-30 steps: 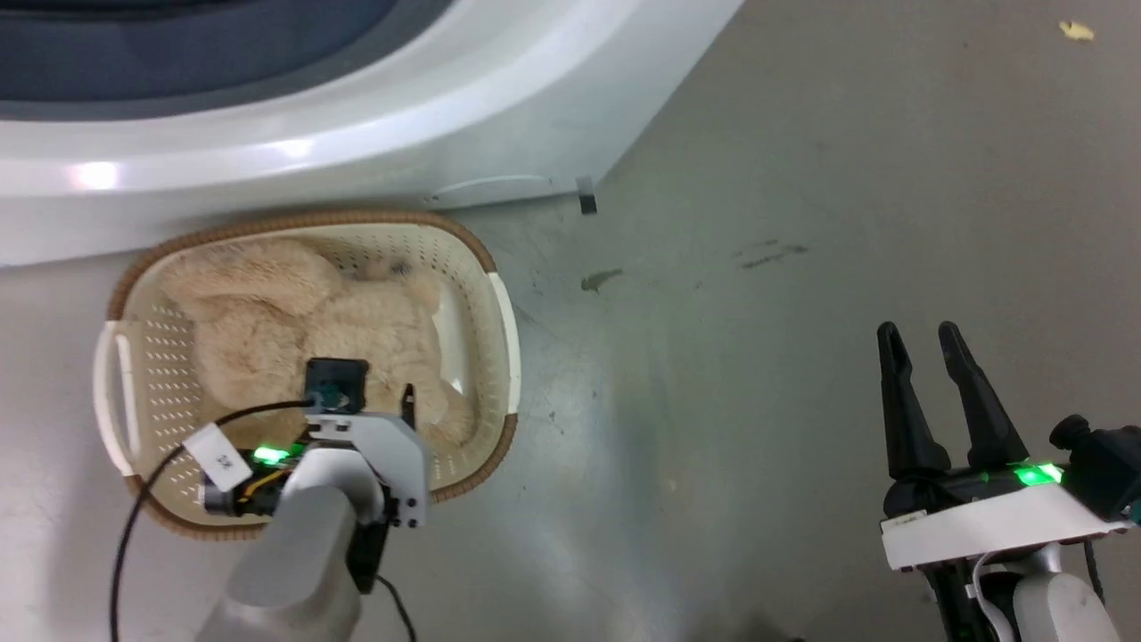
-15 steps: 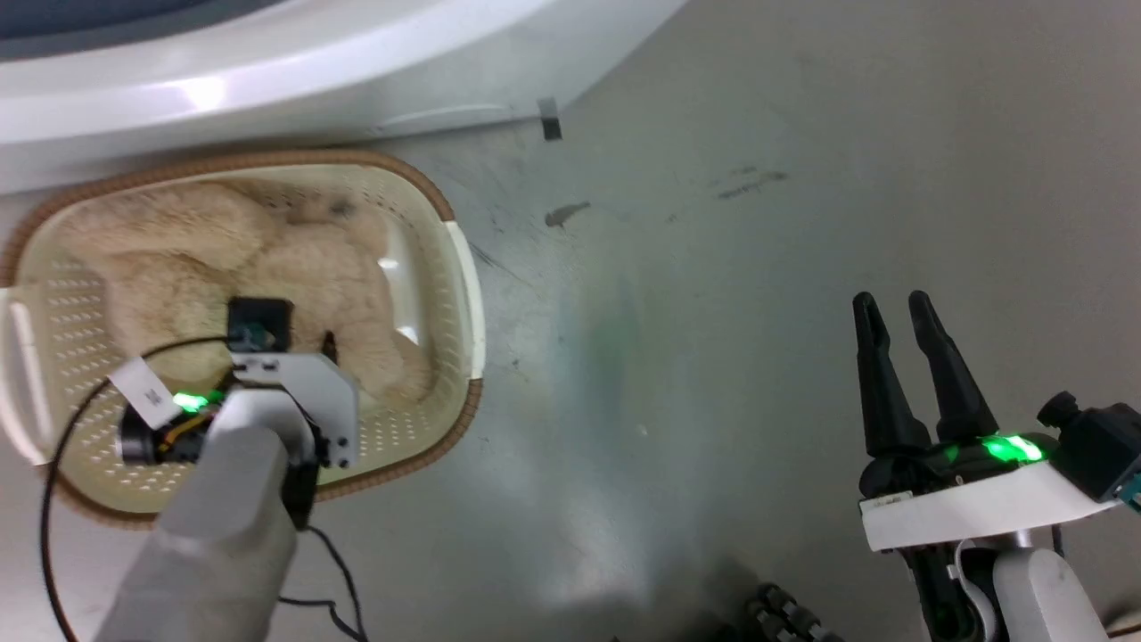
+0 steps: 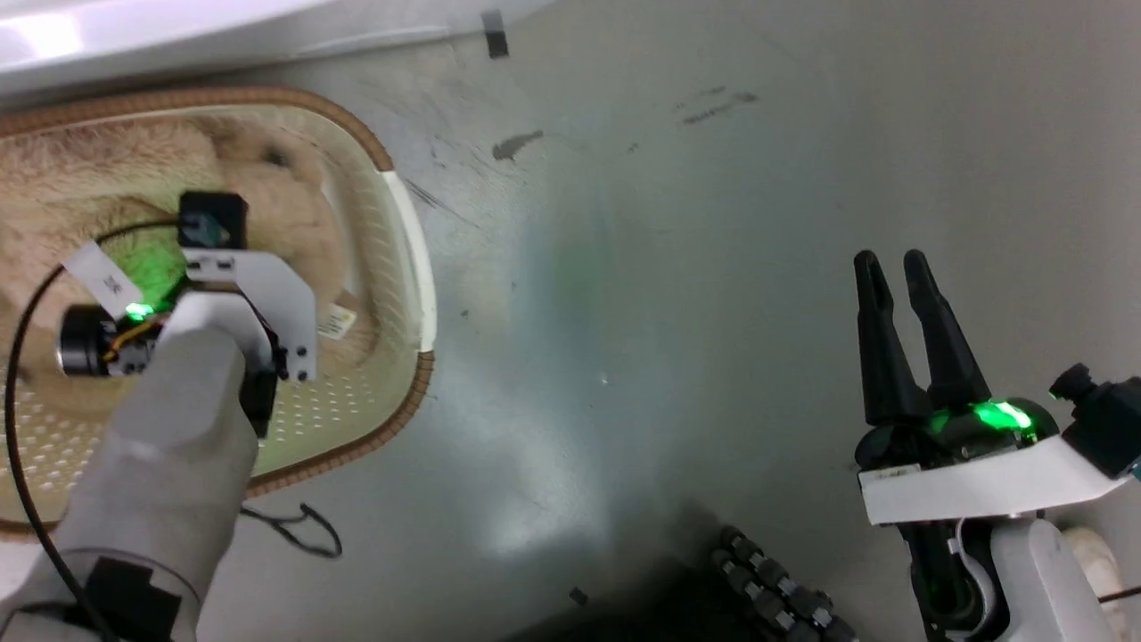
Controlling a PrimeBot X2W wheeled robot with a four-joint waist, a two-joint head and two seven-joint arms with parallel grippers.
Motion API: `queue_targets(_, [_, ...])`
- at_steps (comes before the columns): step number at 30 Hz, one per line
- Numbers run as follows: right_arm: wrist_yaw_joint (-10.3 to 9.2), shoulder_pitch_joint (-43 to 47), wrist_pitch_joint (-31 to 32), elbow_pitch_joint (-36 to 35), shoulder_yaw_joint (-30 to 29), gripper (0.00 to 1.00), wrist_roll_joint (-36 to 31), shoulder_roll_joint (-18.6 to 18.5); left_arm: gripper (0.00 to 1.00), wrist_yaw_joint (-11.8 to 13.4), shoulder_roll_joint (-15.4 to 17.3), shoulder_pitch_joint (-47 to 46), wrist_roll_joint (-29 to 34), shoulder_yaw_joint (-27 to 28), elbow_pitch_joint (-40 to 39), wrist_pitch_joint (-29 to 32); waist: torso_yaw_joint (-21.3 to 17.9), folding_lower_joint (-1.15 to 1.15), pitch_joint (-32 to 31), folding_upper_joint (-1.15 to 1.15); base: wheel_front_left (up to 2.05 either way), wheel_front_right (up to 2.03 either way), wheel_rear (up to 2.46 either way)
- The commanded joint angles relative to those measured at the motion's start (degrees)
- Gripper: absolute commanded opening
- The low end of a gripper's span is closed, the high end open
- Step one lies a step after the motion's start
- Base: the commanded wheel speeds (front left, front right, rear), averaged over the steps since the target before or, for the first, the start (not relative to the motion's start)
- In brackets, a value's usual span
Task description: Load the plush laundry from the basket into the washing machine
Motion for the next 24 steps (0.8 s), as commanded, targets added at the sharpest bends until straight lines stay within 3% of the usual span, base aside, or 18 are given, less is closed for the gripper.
queue_targets(1, [0.04, -1.2, -0.8, -0.3, 0.2, 1.00, 0.9, -0.2, 1.00, 0.2, 0.3, -0.9, -0.9, -0.7, 2.2, 1.1, -1.2, 0.00, 1.4, 0.00, 0.00, 0.00, 0.00])
queue_targets(2, [0.04, -1.3, -0.9, -0.3, 0.3, 1.00, 1.3, -0.2, 0.66, 0.3, 0.3, -1.4, -1.2, -1.1, 2.8, 1.6, -1.4, 0.00, 1.9, 0.00, 0.00, 0.00, 0.00])
queue_targets(3, [0.04, -1.4, -1.0, -0.2, 0.4, 1.00, 1.7, -0.2, 0.00, 0.1, 0.3, -1.8, -1.5, -1.5, 3.4, 2.1, -1.6, 0.00, 2.3, 0.00, 0.00, 0.00, 0.00])
queue_targets(8, [0.05, -2.1, -1.6, 0.2, 0.8, 1.00, 3.1, -0.3, 0.00, -0.5, 0.7, -3.0, -3.3, -2.7, 5.9, 1.6, -2.5, 0.00, 3.5, 0.00, 0.00, 0.00, 0.00])
queue_targets(12, [0.05, -1.7, -1.7, 0.5, -0.1, 1.00, 2.6, -0.5, 0.00, -0.2, 0.3, -1.0, -4.3, -2.2, 5.4, -1.4, -1.8, 0.00, 1.0, 0.00, 0.00, 0.00, 0.00])
queue_targets(24, [0.05, 5.4, -1.7, 0.2, -4.5, 1.00, -1.0, -1.5, 0.00, 0.2, -5.3, 8.8, -7.1, -0.4, 0.5, -15.7, 5.1, 0.00, -16.5, 0.00, 0.00, 0.00, 0.00])
